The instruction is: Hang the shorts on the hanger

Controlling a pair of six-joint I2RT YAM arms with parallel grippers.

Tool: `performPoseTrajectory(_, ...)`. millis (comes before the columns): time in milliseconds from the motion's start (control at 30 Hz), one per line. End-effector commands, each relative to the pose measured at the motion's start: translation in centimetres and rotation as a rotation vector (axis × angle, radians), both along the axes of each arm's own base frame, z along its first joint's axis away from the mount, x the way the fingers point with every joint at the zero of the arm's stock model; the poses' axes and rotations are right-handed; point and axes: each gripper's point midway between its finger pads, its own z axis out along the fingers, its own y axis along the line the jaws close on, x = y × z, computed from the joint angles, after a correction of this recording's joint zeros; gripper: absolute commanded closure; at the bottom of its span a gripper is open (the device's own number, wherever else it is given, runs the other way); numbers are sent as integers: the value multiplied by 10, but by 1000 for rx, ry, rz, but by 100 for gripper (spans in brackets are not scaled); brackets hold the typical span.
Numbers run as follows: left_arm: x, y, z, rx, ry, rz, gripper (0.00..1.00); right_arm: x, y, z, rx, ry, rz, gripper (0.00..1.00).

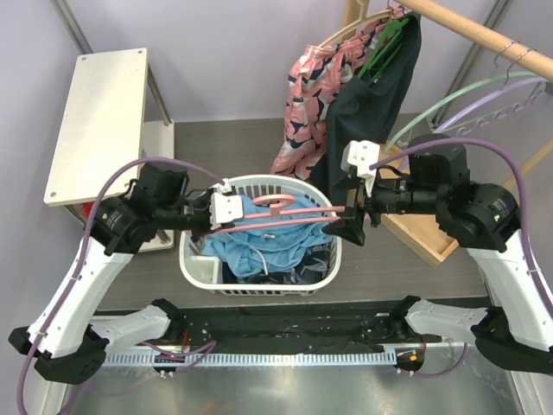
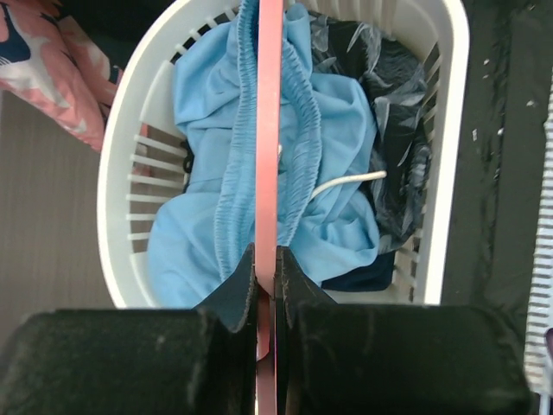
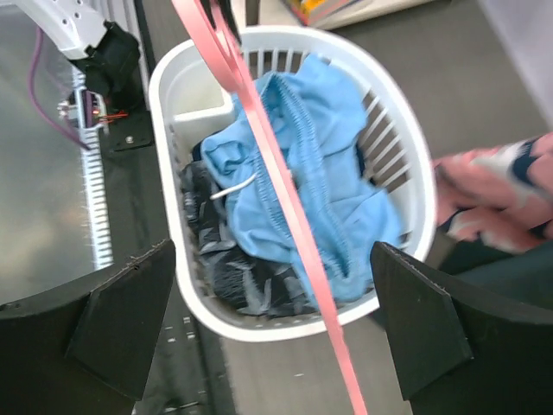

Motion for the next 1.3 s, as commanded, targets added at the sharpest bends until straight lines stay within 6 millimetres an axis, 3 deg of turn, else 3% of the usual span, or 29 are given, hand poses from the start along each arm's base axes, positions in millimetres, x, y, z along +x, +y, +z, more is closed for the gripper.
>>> performPoseTrajectory(0,-5,-18,22,-135,103,34,100,13,1,7,-98,-139,86,2)
performPoseTrajectory(167,-8,-27,19,-144,194,14,100,33,17,16,-107,-196,120,0)
performPoseTrajectory(300,-8,-33,20,-148,235,4,100,34,29,17,-112,-217,206,0)
performPoseTrajectory(367,-7,-35,18,-150,253,6,100,31,34,12,-113,-204,250,0)
performPoseTrajectory(500,-6,-38,19,-159,262,4,100,30,36,-16,-178,-160,302,2)
performPoseTrajectory(600,-5,-38,17,-160,263,11,100,35,31,-29,-219,-137,262,23)
performPoseTrajectory(733,-2,-38,14,-163,272,28,100,35,23,-39,-252,-144,252,39)
performPoseTrajectory(800,0,-40,18,-179,276,33,100,29,22,-39,-251,-156,282,62)
performPoseTrajectory(833,2,-41,18,-184,282,36,100,29,21,-40,-258,-161,289,91)
performPoseTrajectory(867,3,-42,21,-192,282,37,100,33,22,-42,-259,-148,266,99)
performPoseTrajectory(900,4,-43,22,-198,294,49,97,33,22,-41,-264,-145,268,99)
performPoseTrajectory(967,9,-42,22,-197,312,89,78,33,21,-42,-280,-123,265,99)
performPoseTrajectory(1033,14,-40,22,-209,361,153,51,31,19,-40,-274,-130,261,99)
performPoseTrajectory(1133,40,-25,27,-229,354,347,20,35,8,-37,-288,-170,189,99)
performPoseTrajectory(1200,47,-9,31,-238,355,406,18,29,-6,-40,-322,-177,165,99)
performPoseTrajectory(1267,40,-1,30,-219,336,368,17,21,-18,-47,-359,-154,158,99)
